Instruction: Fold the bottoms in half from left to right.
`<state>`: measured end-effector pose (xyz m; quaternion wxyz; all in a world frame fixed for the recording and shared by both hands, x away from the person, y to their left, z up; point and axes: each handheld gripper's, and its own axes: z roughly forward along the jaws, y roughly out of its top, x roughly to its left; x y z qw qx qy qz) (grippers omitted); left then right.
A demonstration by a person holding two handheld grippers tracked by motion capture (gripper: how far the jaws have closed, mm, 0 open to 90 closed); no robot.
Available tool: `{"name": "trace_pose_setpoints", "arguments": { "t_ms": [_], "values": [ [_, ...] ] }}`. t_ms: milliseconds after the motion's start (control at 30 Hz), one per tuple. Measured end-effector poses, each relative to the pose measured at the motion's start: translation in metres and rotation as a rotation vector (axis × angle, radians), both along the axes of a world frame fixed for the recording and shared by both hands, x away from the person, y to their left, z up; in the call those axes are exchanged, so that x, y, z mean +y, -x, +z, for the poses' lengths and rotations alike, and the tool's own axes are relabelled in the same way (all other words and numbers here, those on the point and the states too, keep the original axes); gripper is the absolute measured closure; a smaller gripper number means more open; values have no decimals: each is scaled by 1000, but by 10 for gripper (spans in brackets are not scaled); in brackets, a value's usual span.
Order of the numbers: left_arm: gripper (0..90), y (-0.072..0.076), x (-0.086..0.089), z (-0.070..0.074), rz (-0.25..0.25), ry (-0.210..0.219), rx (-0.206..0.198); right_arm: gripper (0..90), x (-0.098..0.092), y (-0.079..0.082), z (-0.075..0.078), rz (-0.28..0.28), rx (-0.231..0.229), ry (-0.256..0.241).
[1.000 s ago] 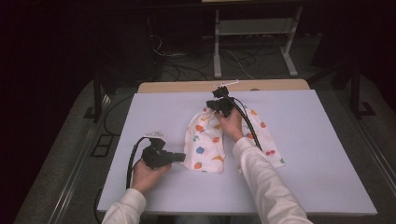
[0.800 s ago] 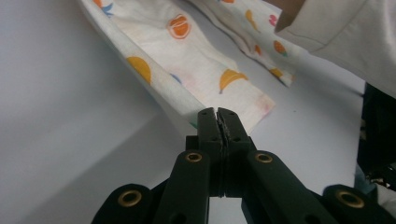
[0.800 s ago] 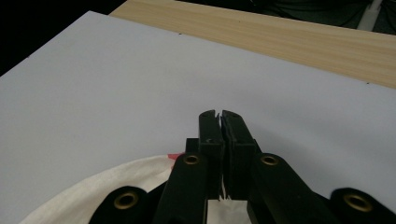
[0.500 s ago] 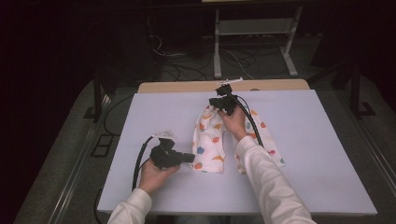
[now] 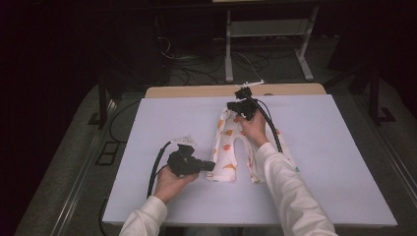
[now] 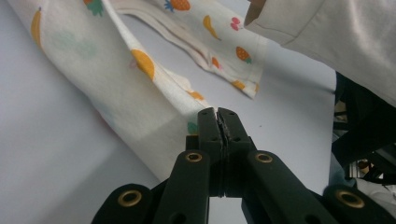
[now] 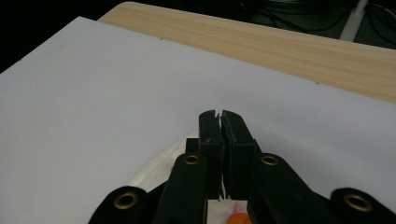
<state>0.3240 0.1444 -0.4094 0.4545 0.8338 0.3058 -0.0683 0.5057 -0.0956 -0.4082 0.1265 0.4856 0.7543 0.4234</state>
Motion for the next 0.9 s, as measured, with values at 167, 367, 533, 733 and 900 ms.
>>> {"name": "trace_pose_setpoints", "arguments": {
  "t_ms": [167, 367, 533, 733, 900],
  "values": [
    [882, -2, -6, 2, 1, 30, -3, 857, -9, 0, 3, -9, -10, -1],
    [883, 0, -19, 5, -33, 28, -10, 857, -17, 0, 5, -20, -14, 0],
    [882, 1, -29, 3, -52, 29, -14, 857, -23, 1, 3, -25, -3, -8],
    [883, 1, -40, 3, -74, 29, -10, 857, -33, 2, 1, -32, 2, -22],
    [882, 1, -49, 3, -91, 26, -7, 857, -40, 4, 3, -28, -4, -36]
  ]
}}
